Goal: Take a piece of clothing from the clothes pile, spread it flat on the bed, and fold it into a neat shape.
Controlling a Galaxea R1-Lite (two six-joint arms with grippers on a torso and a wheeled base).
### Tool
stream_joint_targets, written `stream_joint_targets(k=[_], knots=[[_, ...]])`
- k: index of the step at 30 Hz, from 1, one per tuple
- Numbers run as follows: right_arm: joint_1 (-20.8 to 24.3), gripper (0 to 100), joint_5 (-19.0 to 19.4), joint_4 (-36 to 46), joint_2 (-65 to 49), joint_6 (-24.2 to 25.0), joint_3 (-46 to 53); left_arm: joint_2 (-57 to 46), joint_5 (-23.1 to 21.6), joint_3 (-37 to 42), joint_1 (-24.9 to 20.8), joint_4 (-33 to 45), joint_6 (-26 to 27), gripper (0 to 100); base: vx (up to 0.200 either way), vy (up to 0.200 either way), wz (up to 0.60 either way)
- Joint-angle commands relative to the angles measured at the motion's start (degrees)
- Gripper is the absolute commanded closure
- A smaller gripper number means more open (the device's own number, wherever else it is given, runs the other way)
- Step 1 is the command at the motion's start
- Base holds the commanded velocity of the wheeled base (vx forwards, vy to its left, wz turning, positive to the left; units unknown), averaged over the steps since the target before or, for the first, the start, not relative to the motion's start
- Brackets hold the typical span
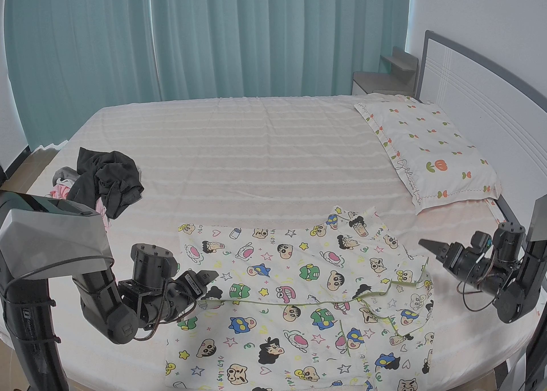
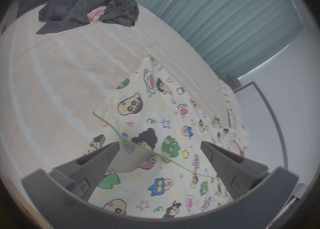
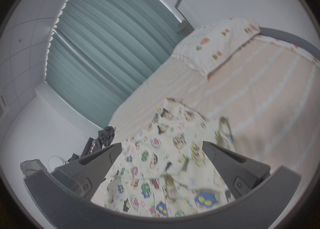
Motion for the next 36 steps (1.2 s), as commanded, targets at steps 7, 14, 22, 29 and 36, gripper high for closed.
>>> stream_joint_targets(k=[7,14,22,29,36], knots=[[1.2,0,-3.3,33.7,5.5,0.2,-36.9,0.1,-3.0,5.0,1.1,-9.5,-0.7,0,0.000,0.000,0.00],[3.0,0,-5.2,46.6,16.3,0.2,-55.0,0.9,-2.4,5.9,0.4,-9.6,-0.6,0,0.086,0.000,0.00],[4.8,0,-10.1,59.5,27.0,0.2,-75.4,2.1,-2.4,5.9,0.4,-9.7,-0.6,0,0.000,0.000,0.00],[6.3,0,-13.8,68.1,32.6,0.2,-87.1,2.1,-2.4,6.3,0.3,-9.7,-0.6,0,0.000,0.000,0.00],[7.0,0,-13.9,70.9,36.1,0.2,-92.0,2.1,-2.4,6.4,0.2,-9.7,-0.7,0,0.000,0.000,0.00]])
